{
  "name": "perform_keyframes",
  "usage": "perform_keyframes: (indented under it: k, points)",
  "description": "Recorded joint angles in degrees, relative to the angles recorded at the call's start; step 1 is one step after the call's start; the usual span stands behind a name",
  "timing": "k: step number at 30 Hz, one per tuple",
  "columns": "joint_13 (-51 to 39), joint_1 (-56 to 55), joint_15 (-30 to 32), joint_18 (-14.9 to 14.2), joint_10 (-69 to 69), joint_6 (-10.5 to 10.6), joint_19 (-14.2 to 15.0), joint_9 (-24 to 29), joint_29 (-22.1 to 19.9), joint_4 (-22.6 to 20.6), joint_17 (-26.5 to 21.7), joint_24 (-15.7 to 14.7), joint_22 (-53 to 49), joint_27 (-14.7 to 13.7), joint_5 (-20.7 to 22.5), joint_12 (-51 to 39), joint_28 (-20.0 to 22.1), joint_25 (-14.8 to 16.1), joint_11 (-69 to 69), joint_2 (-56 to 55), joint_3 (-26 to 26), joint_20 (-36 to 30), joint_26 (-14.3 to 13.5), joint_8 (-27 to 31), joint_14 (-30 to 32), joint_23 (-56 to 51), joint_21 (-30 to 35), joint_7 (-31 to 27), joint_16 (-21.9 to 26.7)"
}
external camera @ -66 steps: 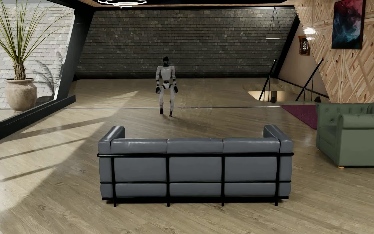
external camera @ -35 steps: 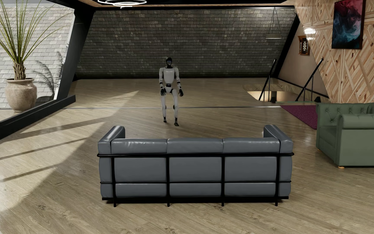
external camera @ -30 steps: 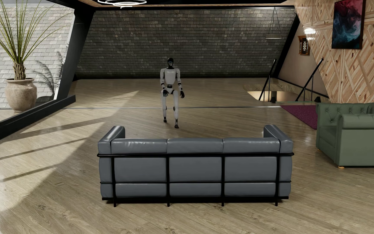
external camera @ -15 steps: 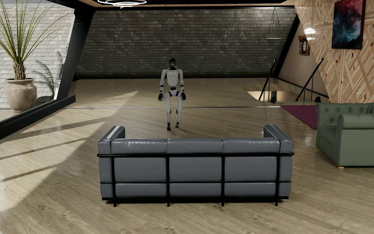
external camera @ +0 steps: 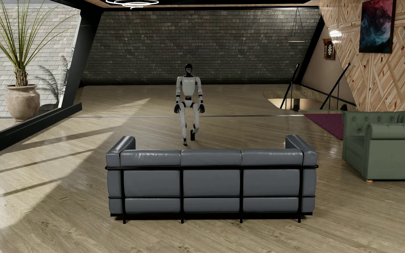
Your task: Head to the dark sofa
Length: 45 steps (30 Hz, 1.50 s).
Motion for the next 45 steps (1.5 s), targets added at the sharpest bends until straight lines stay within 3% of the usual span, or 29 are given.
perform_keyframes:
  k: [2,5,7,9,11,12,13,15,16,18,19,20,21,22,24,26,28,29,31,33,34,35,37,39,42,43,45]
  points:
    - [-4.69,-8.21,-3.55,2.98,0.82,1.22,-0.54,0.44,0.34,2.58,0.51,-1.14,-4.7,-0.79,2.04,3.26,1.01,-1.08,0.26,4.13,0.95,1.48,-0.37,0.48,-9.47,0.35,1.63,0.1,0.58]
    - [-11.62,-16.02,-8.54,7.98,-15.29,1.79,-1.14,0.6,0.78,3.72,0.49,-6.09,-8.72,-1.85,3.5,6.52,5.31,-2.95,0.38,10.14,2.62,7.59,0.48,2.67,-19.4,0.56,5.03,0.07,-1.71]
    - [-14.51,-17.59,-10.7,9.32,-33.51,1.67,-1.25,0.3,0.71,3.52,0.68,-5.81,-7.89,-2.97,3.61,6.1,5.94,-2.39,-1.6,14.53,3.57,7.94,1.22,4.26,-19.08,-0.64,6.56,1.49,-2.18]
    - [-16.13,-16.55,-11.8,6.89,-54.03,1.36,-1.12,-0.26,0.79,2.27,0.87,-4.0,-6.35,-4.14,3.45,5.08,3.99,-1.2,-4.8,19.21,4.2,7.36,1.56,5.63,-16.91,-2.13,8.33,3.1,-2.1]
    - [-16.44,-17.9,-13.42,2.33,-60.71,0.92,-0.8,-0.72,0.57,1.15,1.31,-3.22,-5.72,-4.72,3.51,4.61,2.77,0.01,-5.7,23.23,4.67,8.42,1.75,6.5,-17.46,-3.07,9.97,1.68,-2.2]
    - [-16.01,-18.03,-14.09,3.09,-59.57,0.71,-0.57,-1.01,0.48,0.27,1.47,-3.13,-5.53,-4.56,3.27,4.48,2.99,0.65,-5.58,24.93,4.91,9.12,1.73,6.76,-15.93,-3.06,10.33,0.31,-2.56]
    - [-15.25,-19.03,-14.14,6.24,-55.22,0.38,-0.31,-1.29,0.41,-0.92,1.58,-3.03,-5.2,-4.02,2.71,4.47,3.53,1.15,-5.09,26.98,5.14,9.82,1.81,7.09,-13.29,-2.51,10.42,-0.78,-3.17]
    - [-12.66,-18.46,-10.29,9.47,-48.12,-0.88,1.13,-1.94,-0.25,-3.02,1.74,-2.7,-3.75,-1.35,0.67,4.45,4.43,1.3,-2.28,29.97,5.56,11.2,2.4,7.51,-8.27,0.3,9.65,-0.34,-4.73]
    - [-10.97,-17.79,-6.66,12.02,-45.07,-1.82,2.17,-2.11,-0.6,-4.43,1.8,-2.59,-2.73,0.45,-0.69,4.26,4.57,1.26,1.11,30.23,5.84,11.97,2.78,7.6,-9.77,2.22,8.79,0.16,-5.55]
    - [-8.32,-14.55,5.73,14.94,-42.6,-3.81,9.51,-2.11,0.63,-7.02,0.83,-2.66,-1.11,2.7,-4.25,3.13,4.54,-0.01,14.64,25.81,6.49,13.81,3.63,8.4,-14.28,5.58,8.72,2.8,-7.56]
    - [-8.1,-12.66,11.81,15.86,-42.23,-4.74,14.72,-1.98,1.8,-8.0,-0.7,-2.85,-0.34,2.46,-6.33,3.82,5.46,-1.86,24.16,21.34,6.9,14.66,2.22,8.78,-16.25,7.08,10.44,4.71,-8.23]
    - [-8.09,-10.53,18.26,16.47,-42.31,-5.65,17.13,-1.81,2.6,-8.85,-2.56,-2.78,0.25,1.58,-8.56,3.59,5.96,-3.74,33.3,16.07,7.28,15.07,1.09,8.83,-18.08,7.6,12.29,6.68,-8.79]
    - [-7.96,-8.04,19.64,16.84,-42.92,-6.5,16.51,-1.61,2.97,-9.62,-4.23,-2.31,0.67,0.5,-10.44,2.96,6.19,-4.36,40.68,10.87,7.48,14.95,0.17,8.77,-19.72,6.96,12.95,8.3,-8.95]
    - [-7.54,-5.6,16.57,17.01,-43.33,-7.25,15.55,-1.31,3.06,-10.53,-5.7,-1.54,1.05,-0.37,-11.69,2.05,6.26,-3.39,46.09,5.69,7.43,14.39,-0.58,8.82,-21.36,5.35,12.07,9.48,-8.89]
    - [-4.98,-0.57,10.18,17.06,-44.31,-8.29,13.19,-0.77,2.27,-12.41,-7.81,0.25,2.06,-0.92,-11.93,-0.99,5.99,0.7,48.94,-2.74,6.65,12.92,-1.2,8.92,-24.52,-0.45,7.36,10.09,-8.57]
    - [-2.13,4.04,1.23,17.2,-45.13,-8.85,9.62,-0.42,0.58,-14.07,-8.26,1.4,1.78,-0.63,-11.0,-3.72,5.87,4.97,42.83,-9.36,5.21,11.82,-2.28,9.48,-27.47,-6.51,1.95,9.4,-8.11]
    - [0.33,8.53,-1.96,17.41,-46.74,-9.13,8.27,-0.31,-0.61,-15.26,-7.85,1.36,-0.23,-0.51,-11.1,-5.76,6.41,7.42,28.55,-13.24,3.6,10.97,-3.63,9.13,-29.63,-11.08,-1.19,8.06,-7.47]
    - [0.78,10.87,-2.14,17.39,-48.06,-9.21,6.71,-0.34,-1.22,-15.75,-7.06,0.84,-1.33,-0.08,-11.56,-6.5,6.84,7.37,19.27,-13.92,2.83,10.44,-4.15,8.3,-30.31,-12.05,-1.27,7.27,-7.01]
    - [2.04,15.72,1.31,17.29,-51.34,-9.25,6.22,-0.56,-2.03,-16.56,-6.52,-0.31,-2.93,-0.21,-12.1,-7.82,7.34,5.92,-1.37,-12.91,1.5,9.38,-4.51,5.93,-30.67,-12.65,-0.48,5.56,-6.31]
    - [3.3,19.96,2.1,16.96,-52.49,-9.1,7.85,-0.82,-3.21,-17.09,-5.9,-1.02,-3.67,-0.32,-11.57,-8.54,8.38,3.9,-14.09,-11.4,0.53,8.34,-4.54,4.58,-31.03,-11.51,-0.02,3.66,-6.09]
    - [3.96,21.75,2.77,16.69,-52.07,-8.93,7.4,-0.96,-3.75,-17.08,-5.24,-1.15,-3.69,-0.3,-11.14,-8.5,9.24,3.28,-13.33,-11.36,0.13,7.91,-4.43,4.46,-31.37,-10.4,-0.3,2.64,-6.07]
    - [4.68,23.44,6.16,16.33,-51.21,-8.62,3.66,-1.16,-4.21,-16.69,-4.33,-1.19,-3.58,-0.2,-10.33,-8.06,9.87,2.93,-10.23,-11.5,-0.28,7.61,-4.17,5.09,-30.88,-9.02,-0.82,1.59,-6.03]
    - [6.03,26.0,11.38,15.18,-47.46,-7.3,1.99,-1.7,-4.71,-14.69,-2.21,-2.36,-3.01,0.26,-9.06,-5.55,10.33,2.44,-5.11,-9.77,-0.75,8.76,-3.05,4.33,-26.26,-5.47,-1.8,0.3,-6.35]
    - [6.23,23.71,8.95,9.29,-36.65,-5.25,0.85,-1.97,-4.31,-11.41,-0.71,-4.42,-1.36,0.35,-6.92,-2.18,9.34,1.49,-1.84,-7.23,-0.83,10.25,-1.65,2.53,-15.45,-1.17,-1.6,-0.72,-6.64]
    - [3.52,10.12,3.23,0.06,-10.55,-2.44,-0.61,-1.53,-3.68,-3.32,0.17,0.01,-1.39,-1.17,-3.69,0.39,3.48,-1.52,-0.49,-2.17,-0.86,2.9,-4.76,-0.79,3.98,2.82,0.51,0.29,-0.71]
    - [1.96,5.09,1.41,-0.05,-4.61,-1.59,-0.84,-1.2,-3.73,-1.03,0.29,0.38,-2.88,-1.66,-2.5,1.35,2.95,-2.24,-0.12,-0.56,-0.6,2.23,-5.33,-1.32,4.18,3.23,1.35,0.32,0.7]
    - [-1.76,-3.63,-2.11,2.92,0.35,-0.34,-1.33,-0.54,-3.8,1.66,0.08,-3.44,-5.91,-2.73,-0.23,4.36,4.61,-3.6,0.71,2.89,0.22,6.17,-3.85,-1.23,-6.65,3.81,3.02,0.53,0.84]
